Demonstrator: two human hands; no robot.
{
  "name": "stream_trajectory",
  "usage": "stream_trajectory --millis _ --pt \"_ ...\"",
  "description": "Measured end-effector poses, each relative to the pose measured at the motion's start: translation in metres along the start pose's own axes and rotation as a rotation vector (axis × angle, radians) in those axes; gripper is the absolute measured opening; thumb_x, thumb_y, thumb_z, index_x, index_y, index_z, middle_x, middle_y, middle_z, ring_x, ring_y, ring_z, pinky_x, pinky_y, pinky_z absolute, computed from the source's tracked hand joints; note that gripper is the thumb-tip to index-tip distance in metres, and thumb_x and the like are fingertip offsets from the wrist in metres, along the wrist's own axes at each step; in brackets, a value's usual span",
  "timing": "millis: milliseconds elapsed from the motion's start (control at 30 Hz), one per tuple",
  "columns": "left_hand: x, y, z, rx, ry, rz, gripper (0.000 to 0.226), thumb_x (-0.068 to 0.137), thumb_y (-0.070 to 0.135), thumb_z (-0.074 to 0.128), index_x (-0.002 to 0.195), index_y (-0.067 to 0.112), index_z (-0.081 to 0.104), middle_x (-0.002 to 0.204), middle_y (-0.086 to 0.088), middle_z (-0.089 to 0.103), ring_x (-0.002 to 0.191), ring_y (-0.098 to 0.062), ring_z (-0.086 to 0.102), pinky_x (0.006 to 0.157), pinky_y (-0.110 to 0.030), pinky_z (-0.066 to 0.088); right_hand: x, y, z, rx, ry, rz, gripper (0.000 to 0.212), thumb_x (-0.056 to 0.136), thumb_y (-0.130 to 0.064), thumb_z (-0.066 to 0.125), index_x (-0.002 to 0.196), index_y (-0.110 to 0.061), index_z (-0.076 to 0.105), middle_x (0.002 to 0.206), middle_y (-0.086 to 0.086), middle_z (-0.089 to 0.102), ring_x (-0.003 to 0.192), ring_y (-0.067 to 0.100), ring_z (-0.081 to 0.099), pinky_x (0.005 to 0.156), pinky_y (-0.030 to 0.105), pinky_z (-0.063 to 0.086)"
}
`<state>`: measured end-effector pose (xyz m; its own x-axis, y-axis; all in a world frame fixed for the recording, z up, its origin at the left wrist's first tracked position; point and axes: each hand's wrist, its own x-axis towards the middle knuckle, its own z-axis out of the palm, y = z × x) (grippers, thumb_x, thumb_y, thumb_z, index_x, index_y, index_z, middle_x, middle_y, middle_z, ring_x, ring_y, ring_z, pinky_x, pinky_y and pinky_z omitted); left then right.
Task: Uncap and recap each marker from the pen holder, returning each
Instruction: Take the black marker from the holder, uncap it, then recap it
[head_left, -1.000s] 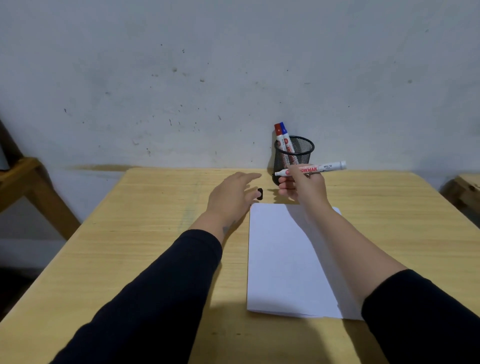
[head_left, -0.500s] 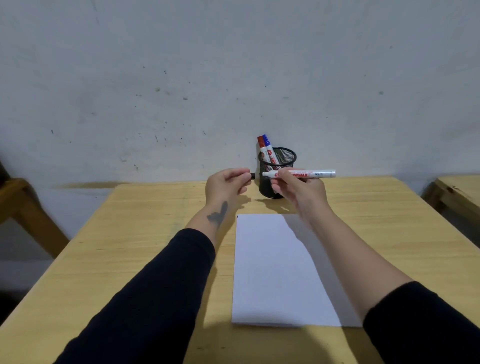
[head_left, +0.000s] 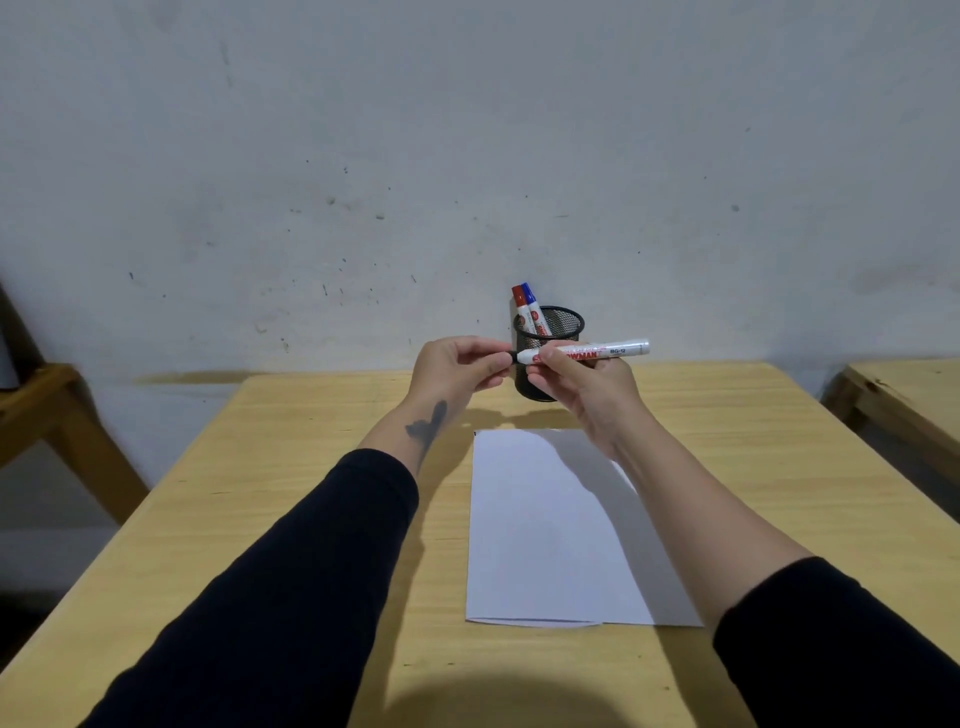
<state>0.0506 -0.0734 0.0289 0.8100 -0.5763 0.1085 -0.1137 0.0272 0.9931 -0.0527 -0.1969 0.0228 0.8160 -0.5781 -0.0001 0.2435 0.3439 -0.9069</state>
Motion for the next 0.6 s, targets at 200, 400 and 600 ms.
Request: stream_trajectory --millis 200,400,600 --pt "-0.006 0.007 -0.006 0.174 -0.001 0.065 0.013 0.083 -0.001 0.068 0.095 0.0 0.072 0.069 -0.006 0.066 0.062 -0.014 0.061 0.066 -0.016 0.057 -0.007 0.002 0.004 0.022 -0.004 0.019 0.003 0.085 0.0 0.066 0.088 0.001 0.066 0.081 0.015 0.071 0.072 0.02 0.07 0.077 0.025 0.06" --pt "-0.008 0.0 -0.002 0.082 0.056 0.069 0.012 0.085 0.001 0.066 0.095 -0.001 0.071 0.072 -0.006 0.067 0.06 -0.008 0.062 0.065 -0.015 0.056 -0.006 0.007 0.01 0.098 0.002 0.031 0.002 0.086 0.001 0.065 0.087 0.002 0.065 0.083 0.016 0.069 0.073 0.021 0.07 0.072 0.022 0.06" --pt "-0.008 -0.006 0.004 0.043 0.129 0.066 0.011 0.086 0.003 0.065 0.095 0.001 0.072 0.073 -0.005 0.068 0.062 -0.009 0.062 0.068 -0.016 0.056 -0.001 0.009 0.012 0.083 0.014 0.059 0.007 0.086 -0.001 0.066 0.092 0.002 0.064 0.087 0.017 0.068 0.076 0.022 0.069 0.072 0.023 0.06"
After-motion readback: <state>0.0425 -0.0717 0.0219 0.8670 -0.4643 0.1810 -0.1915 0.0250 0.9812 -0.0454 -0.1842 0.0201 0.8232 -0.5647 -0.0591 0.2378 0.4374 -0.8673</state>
